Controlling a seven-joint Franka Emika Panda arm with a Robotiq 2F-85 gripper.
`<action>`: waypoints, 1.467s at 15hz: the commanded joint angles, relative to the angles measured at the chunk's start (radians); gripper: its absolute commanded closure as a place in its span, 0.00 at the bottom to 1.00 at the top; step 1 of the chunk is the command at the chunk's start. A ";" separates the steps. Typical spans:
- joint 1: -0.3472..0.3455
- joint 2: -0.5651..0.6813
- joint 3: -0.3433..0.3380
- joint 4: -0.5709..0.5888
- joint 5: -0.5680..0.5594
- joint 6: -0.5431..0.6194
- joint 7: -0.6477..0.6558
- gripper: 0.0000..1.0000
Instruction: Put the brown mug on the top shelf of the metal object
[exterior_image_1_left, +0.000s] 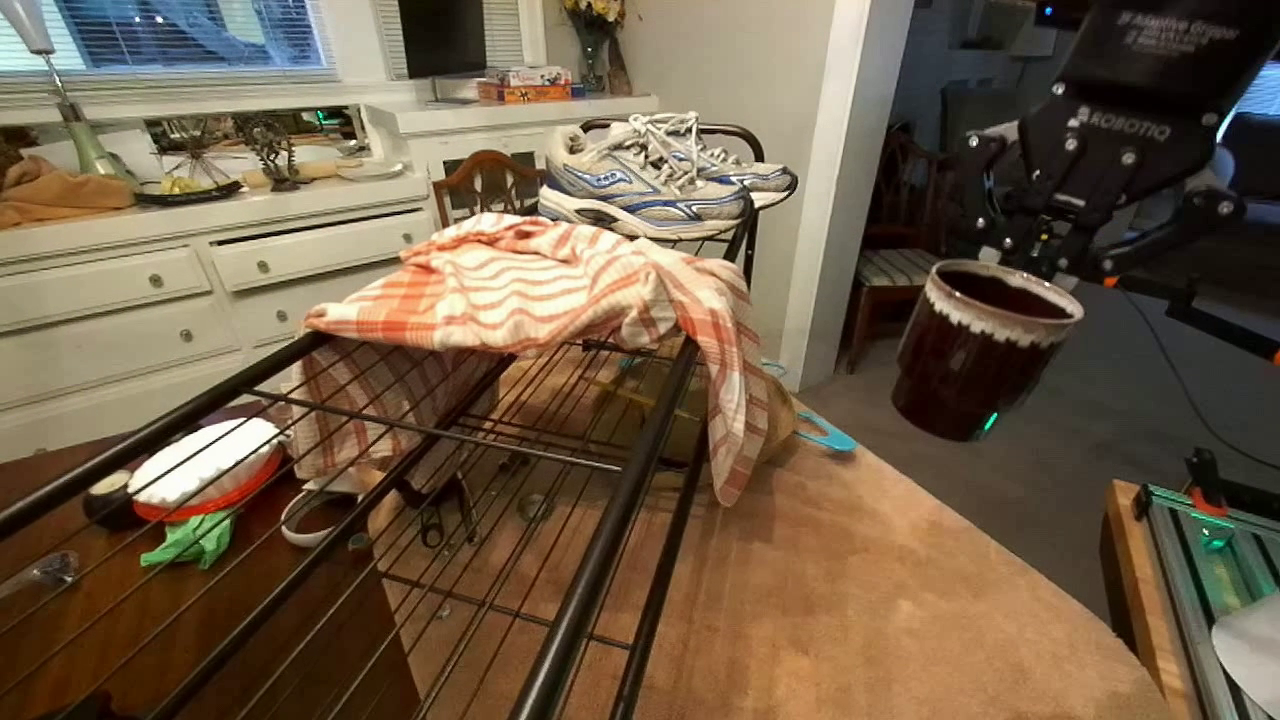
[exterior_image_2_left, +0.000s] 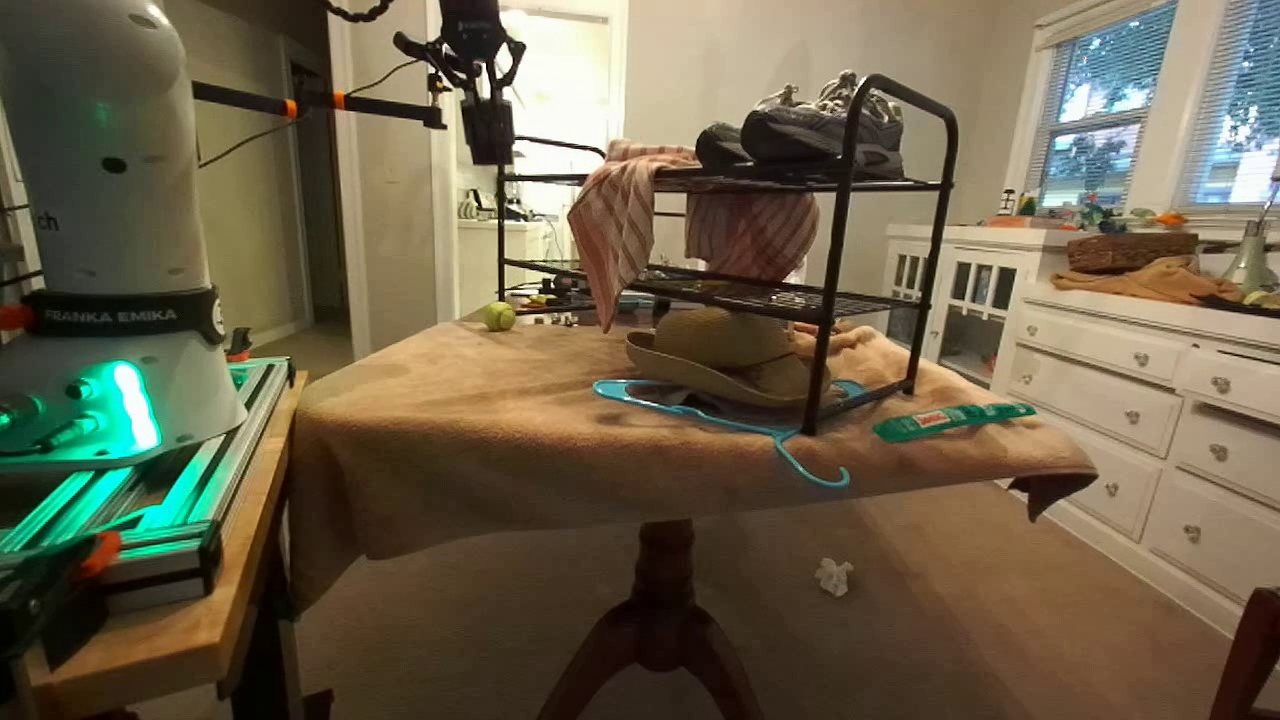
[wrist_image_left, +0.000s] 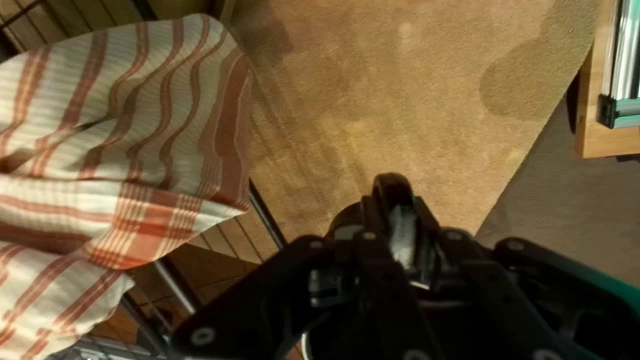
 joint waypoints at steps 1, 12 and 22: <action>0.013 0.102 0.033 0.132 -0.036 0.019 0.089 0.96; -0.003 0.568 0.083 0.547 -0.089 0.053 0.247 0.96; -0.013 0.857 0.102 0.873 -0.136 -0.041 0.295 0.96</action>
